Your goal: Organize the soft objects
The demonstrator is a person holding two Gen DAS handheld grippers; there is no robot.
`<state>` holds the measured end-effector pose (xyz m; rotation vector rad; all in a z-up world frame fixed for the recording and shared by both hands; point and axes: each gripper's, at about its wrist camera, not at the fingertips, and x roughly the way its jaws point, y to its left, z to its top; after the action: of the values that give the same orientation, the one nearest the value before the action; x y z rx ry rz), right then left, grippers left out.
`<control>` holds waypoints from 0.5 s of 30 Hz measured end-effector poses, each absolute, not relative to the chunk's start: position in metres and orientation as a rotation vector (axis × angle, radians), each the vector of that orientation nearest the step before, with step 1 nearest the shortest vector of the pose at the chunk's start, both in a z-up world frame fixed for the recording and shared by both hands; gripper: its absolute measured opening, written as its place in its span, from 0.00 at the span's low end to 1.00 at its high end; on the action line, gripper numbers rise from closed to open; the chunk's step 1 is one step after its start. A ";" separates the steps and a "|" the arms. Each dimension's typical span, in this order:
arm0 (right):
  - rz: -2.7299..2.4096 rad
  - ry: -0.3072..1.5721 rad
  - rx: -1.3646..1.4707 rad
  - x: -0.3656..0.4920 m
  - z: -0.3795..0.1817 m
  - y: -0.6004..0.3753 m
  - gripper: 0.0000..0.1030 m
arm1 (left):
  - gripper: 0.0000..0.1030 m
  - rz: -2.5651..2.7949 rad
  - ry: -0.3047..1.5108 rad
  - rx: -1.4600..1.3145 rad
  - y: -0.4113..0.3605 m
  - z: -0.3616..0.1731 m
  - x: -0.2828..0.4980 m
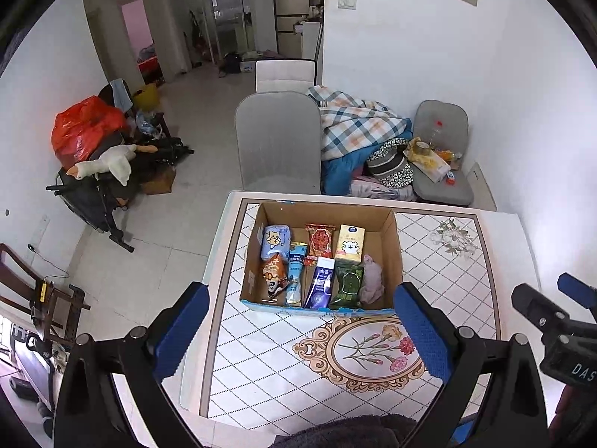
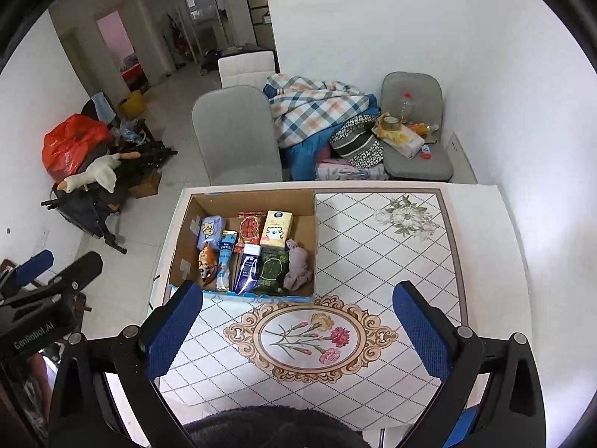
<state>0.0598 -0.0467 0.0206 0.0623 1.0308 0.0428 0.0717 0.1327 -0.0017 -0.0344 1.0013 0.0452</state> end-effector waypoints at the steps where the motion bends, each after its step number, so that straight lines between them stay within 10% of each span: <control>1: 0.041 1.028 0.061 0.059 0.022 -0.047 1.00 | 0.99 0.044 1.005 -0.035 0.132 -0.002 0.071; 15: 0.027 1.031 0.052 0.058 0.018 -0.047 1.00 | 0.99 0.040 1.011 -0.045 0.131 -0.004 0.069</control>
<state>0.0577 -0.0469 0.0183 0.0521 1.0306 0.0267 0.0694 0.1308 -0.0043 -0.0449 1.0106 0.0405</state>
